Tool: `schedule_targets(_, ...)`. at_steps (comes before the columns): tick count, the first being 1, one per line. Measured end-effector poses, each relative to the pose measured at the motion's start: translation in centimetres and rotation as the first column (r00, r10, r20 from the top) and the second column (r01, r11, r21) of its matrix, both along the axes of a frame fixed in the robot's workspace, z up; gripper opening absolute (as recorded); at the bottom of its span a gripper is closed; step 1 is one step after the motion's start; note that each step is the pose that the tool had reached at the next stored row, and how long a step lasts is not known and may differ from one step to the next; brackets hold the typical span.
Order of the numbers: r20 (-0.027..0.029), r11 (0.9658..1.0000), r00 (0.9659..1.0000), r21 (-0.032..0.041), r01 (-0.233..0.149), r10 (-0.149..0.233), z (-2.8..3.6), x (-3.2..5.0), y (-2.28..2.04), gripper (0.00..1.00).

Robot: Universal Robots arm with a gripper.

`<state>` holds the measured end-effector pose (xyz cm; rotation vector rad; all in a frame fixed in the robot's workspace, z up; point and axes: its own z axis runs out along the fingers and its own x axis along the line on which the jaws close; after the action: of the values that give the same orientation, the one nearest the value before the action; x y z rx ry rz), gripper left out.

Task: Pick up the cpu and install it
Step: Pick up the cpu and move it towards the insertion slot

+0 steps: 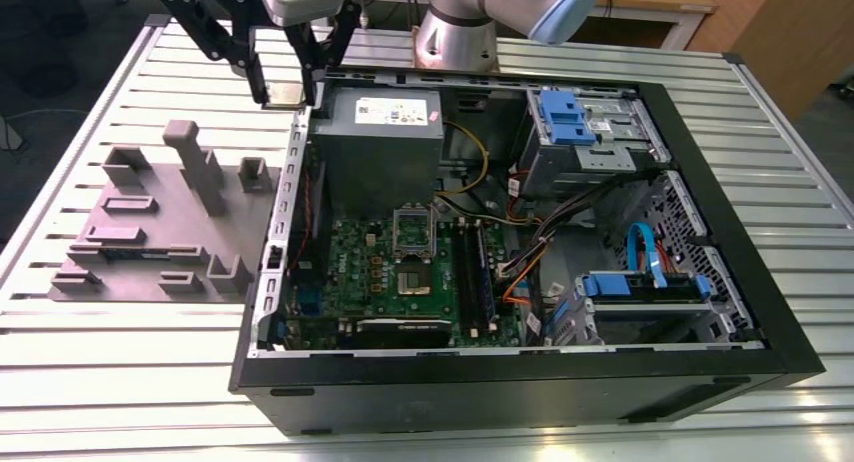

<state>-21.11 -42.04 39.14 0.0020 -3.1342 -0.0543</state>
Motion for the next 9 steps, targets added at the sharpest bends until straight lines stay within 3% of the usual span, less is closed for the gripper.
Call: schedule_targets(9, 0.0000, 1.0000, 1.0000, 0.0000, 0.000, 0.000, 0.00, 0.29, 0.00, 0.47)
